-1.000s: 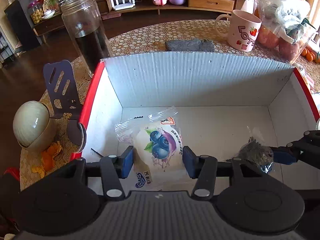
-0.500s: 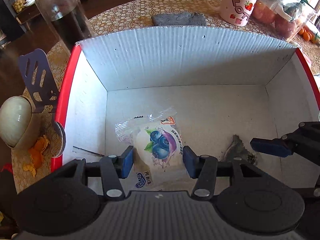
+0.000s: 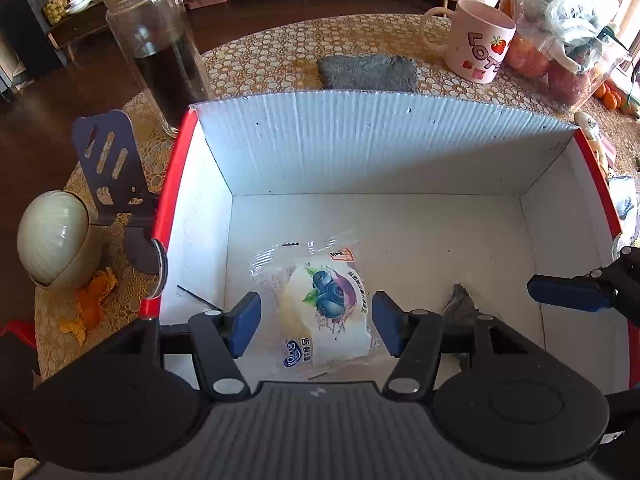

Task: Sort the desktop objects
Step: 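Lower both bags into the shoebox and open both tools, then lift both open tools out of the shoebox toward the table items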

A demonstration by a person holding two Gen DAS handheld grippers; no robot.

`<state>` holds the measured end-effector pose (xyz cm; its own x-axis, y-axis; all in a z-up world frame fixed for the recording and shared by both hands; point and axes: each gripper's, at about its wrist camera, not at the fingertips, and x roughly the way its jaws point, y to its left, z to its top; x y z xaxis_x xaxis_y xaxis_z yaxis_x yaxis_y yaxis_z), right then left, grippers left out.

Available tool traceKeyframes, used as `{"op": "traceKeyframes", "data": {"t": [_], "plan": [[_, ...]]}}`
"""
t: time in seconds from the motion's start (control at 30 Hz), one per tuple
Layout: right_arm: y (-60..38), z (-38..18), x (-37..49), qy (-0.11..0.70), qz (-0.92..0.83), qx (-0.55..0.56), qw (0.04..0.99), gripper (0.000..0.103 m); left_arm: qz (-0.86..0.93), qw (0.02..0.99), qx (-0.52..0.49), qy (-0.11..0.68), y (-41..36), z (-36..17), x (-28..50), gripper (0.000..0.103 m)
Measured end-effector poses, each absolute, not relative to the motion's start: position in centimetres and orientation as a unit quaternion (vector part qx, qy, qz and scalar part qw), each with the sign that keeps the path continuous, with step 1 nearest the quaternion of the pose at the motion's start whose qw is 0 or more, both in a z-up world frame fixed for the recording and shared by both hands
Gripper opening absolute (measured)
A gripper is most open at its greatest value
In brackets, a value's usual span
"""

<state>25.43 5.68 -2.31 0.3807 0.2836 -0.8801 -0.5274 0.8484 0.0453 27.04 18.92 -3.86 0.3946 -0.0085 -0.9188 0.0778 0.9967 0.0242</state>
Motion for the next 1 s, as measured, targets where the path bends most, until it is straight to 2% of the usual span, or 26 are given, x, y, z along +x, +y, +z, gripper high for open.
{"op": "traceKeyframes", "data": {"t": [1.0], "plan": [[-3.2, 7.4, 15.8, 0.405, 0.291, -0.068, 0.864, 0.066, -0.040, 0.892, 0.039, 0.448, 12.9, 6.1, 15.9, 0.062]]}}
